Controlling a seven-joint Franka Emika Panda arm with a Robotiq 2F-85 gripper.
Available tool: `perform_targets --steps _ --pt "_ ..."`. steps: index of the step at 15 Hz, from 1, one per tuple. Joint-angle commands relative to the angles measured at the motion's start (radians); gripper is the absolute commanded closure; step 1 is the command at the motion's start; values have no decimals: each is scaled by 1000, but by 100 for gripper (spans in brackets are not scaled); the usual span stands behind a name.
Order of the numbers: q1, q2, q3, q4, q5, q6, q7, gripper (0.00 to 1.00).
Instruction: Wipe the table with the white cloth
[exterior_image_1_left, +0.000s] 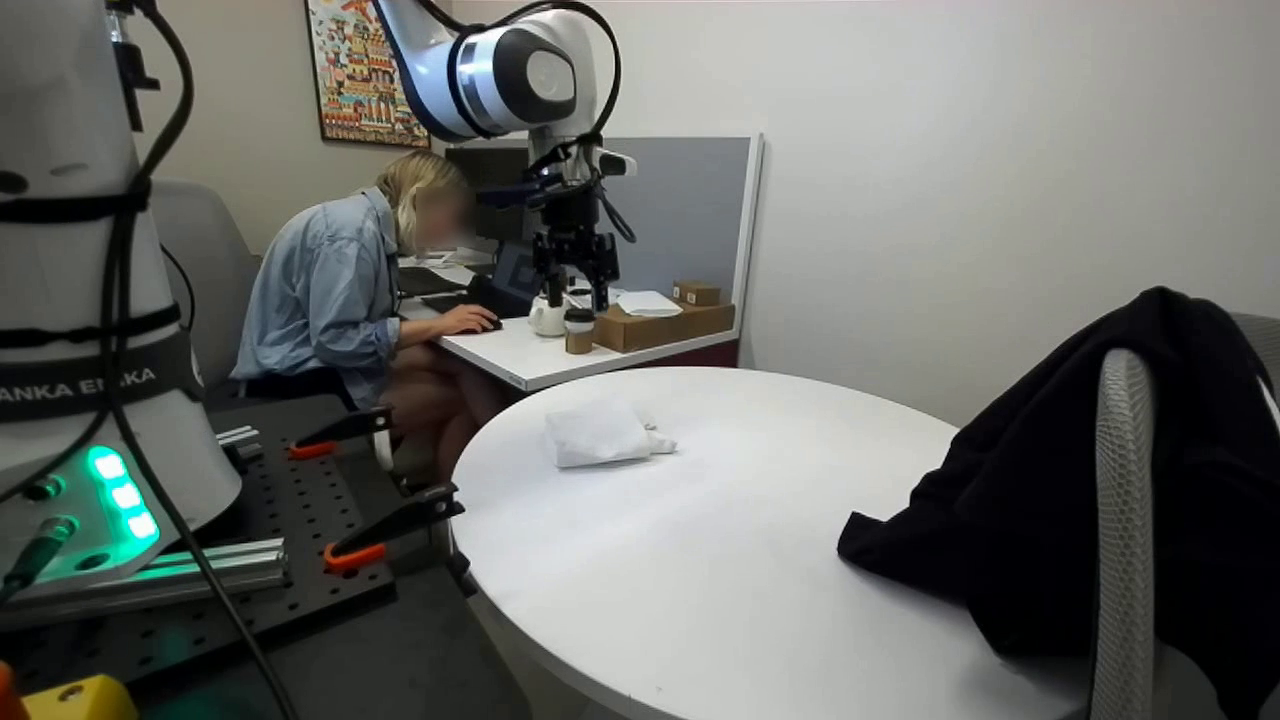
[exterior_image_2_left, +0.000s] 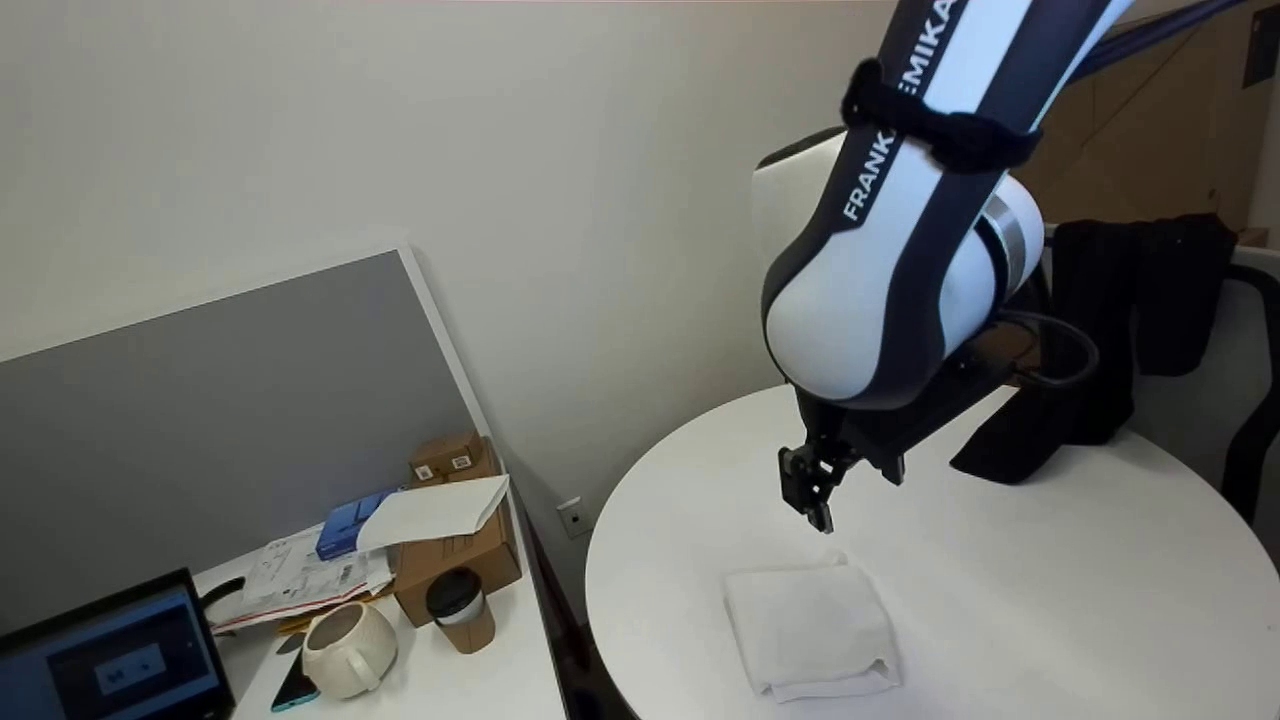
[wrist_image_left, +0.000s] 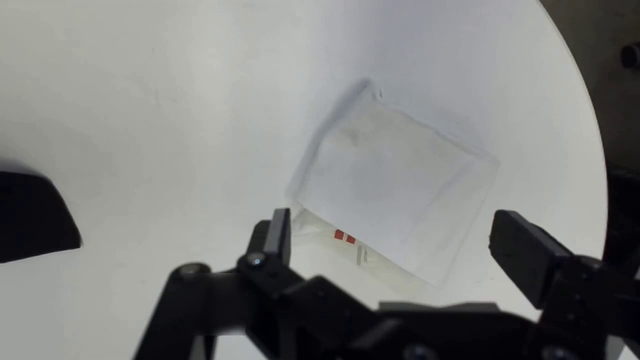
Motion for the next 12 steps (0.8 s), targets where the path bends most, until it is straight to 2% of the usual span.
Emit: perform_targets --steps 1,6,12 --pt "31 130 -44 64 -78 73 62 0" --pt "94 331 -118 208 -103 102 67 0" --pt "158 557 -139 406 -40 80 28 0"
